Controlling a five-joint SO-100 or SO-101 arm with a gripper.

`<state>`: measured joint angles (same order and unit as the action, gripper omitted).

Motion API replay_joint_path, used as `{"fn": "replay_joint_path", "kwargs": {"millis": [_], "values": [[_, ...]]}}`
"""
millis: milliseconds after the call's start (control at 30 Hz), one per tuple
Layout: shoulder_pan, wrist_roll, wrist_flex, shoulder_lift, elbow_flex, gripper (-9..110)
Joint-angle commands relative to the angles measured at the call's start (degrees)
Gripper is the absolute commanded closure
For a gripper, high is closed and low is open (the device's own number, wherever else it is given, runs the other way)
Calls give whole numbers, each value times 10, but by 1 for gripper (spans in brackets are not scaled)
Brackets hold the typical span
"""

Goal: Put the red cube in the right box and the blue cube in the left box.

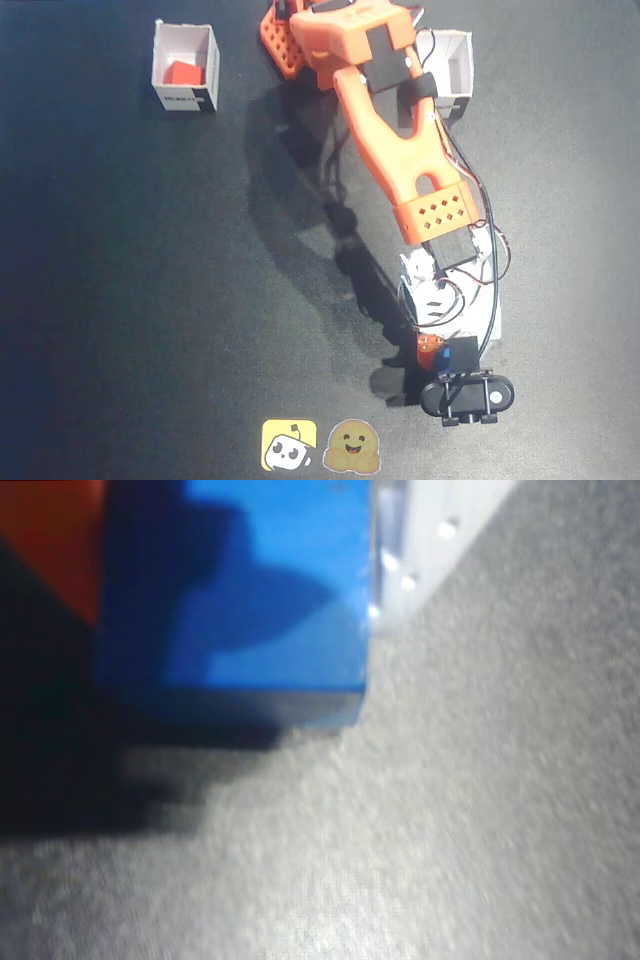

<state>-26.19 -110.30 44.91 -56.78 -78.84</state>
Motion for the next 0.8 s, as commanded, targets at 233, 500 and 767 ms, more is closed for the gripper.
{"fn": "replay_joint_path", "kwargs": {"millis": [233,500,767], "values": [[1,19,60,-143,-29,90],[-4,35,62,-250,-137,89],[-10,81,154,-324,-166,88]]}}
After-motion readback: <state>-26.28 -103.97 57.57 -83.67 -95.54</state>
